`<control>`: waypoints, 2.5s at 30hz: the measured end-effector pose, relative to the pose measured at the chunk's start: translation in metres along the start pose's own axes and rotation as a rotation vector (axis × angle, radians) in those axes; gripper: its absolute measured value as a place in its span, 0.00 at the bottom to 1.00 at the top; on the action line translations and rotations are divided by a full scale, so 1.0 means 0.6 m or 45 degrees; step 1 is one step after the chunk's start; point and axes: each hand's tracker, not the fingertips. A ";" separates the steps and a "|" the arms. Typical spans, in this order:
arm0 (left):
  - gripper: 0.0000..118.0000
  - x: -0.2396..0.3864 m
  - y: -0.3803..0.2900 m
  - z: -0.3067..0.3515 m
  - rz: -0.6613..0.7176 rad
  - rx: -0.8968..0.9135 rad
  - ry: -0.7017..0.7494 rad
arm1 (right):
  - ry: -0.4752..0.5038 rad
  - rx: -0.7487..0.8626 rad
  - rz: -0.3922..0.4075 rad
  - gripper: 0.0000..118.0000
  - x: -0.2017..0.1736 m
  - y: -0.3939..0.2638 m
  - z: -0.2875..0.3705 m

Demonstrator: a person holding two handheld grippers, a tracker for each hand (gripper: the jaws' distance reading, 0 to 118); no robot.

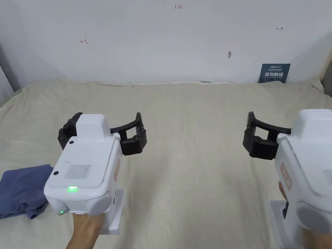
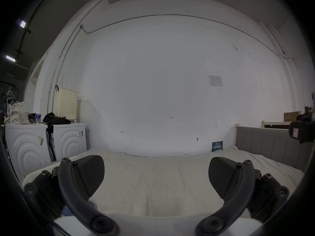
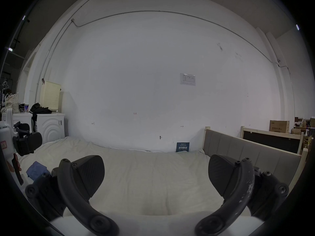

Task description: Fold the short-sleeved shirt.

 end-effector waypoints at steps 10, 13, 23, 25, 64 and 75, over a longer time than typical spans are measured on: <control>1.00 0.005 0.001 0.000 -0.018 -0.011 -0.008 | 0.012 0.010 -0.004 1.00 0.000 0.004 0.001; 1.00 0.005 0.002 0.002 -0.024 -0.003 -0.011 | 0.012 0.012 -0.008 1.00 -0.001 0.004 0.002; 1.00 0.008 0.002 0.002 -0.019 0.002 -0.013 | 0.014 0.004 -0.002 1.00 -0.002 0.004 0.003; 1.00 0.008 0.002 0.002 -0.017 -0.001 -0.015 | 0.017 0.001 0.001 1.00 -0.002 0.004 0.003; 1.00 0.002 -0.003 0.002 -0.001 -0.043 -0.016 | -0.168 -0.610 -0.263 1.00 -0.018 0.014 -0.032; 1.00 -0.010 0.001 0.001 -0.004 -0.034 -0.004 | -0.068 -0.731 -0.338 1.00 -0.024 0.015 -0.049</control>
